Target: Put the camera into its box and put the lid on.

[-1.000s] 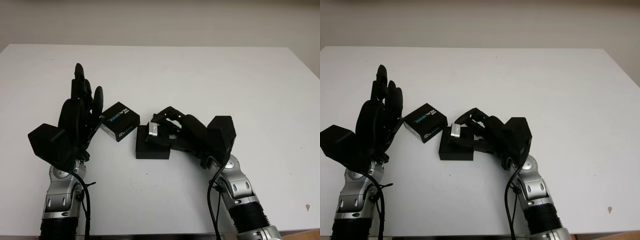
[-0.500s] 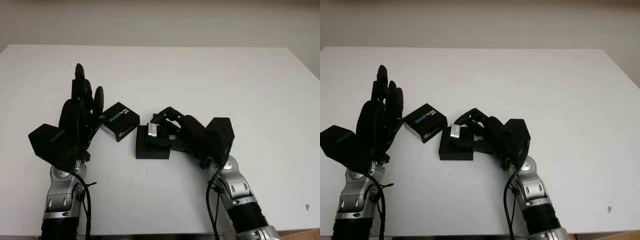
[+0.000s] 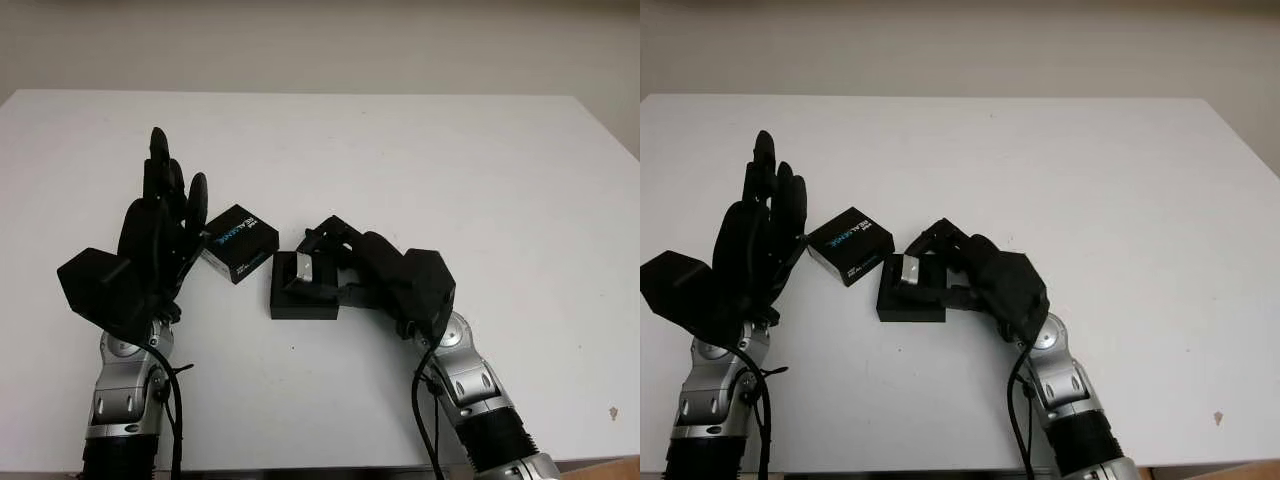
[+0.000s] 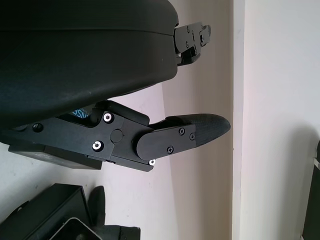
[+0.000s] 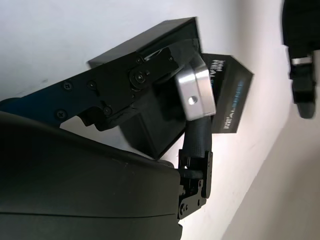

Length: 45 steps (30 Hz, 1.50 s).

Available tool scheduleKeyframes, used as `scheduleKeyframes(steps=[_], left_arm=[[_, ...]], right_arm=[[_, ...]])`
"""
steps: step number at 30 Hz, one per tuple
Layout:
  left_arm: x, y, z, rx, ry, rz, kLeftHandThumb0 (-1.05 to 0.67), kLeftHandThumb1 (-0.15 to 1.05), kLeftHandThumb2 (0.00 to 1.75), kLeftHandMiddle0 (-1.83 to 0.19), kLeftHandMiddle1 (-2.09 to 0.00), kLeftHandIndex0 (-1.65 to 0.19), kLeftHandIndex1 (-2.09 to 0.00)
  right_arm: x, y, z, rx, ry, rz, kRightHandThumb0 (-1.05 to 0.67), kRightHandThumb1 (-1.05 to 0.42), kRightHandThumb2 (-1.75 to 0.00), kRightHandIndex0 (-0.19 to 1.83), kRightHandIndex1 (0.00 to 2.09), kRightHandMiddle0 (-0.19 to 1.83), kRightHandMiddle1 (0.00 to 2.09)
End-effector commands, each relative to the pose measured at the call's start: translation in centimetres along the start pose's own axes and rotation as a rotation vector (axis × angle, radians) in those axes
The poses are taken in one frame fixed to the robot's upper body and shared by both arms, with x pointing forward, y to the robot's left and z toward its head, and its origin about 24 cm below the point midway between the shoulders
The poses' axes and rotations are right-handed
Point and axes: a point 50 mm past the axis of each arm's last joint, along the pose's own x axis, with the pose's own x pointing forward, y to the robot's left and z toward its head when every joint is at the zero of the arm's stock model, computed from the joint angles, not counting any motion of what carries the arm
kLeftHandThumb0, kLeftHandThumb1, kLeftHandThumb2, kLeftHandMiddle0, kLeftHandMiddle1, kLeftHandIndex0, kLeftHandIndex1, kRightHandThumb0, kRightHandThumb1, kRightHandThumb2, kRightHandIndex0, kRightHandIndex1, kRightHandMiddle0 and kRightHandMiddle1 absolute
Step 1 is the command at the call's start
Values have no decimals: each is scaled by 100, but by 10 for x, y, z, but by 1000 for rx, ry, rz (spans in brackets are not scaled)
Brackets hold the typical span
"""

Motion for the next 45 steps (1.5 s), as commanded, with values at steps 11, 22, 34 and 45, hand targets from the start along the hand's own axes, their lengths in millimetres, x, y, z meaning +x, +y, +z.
scheduleKeyframes(steps=[11, 22, 34, 45], left_arm=[[-2, -1, 3, -3, -14, -4, -58, 105, 56, 19, -5, 19, -1], [-1, 0, 3, -5, -13, -12, -58, 105, 56, 19, -4, 19, 0], [1, -2, 4, -4, -20, -24, -58, 105, 56, 19, -5, 19, -2], [2, -3, 5, 1, -24, -24, -57, 105, 58, 19, -5, 19, -2]], right_arm=[[-16, -12, 23, -377, -126, 2, -44, -93, -5, 12, 2, 1, 95], [-27, -41, 46, -531, -194, -112, -48, -91, -5, 3, 4, 16, 34], [-32, -46, 72, -756, -260, -199, -58, -88, -5, 32, 20, 26, 25], [-34, -21, 92, -934, -226, -168, -68, -81, -5, 40, 51, 27, 42]])
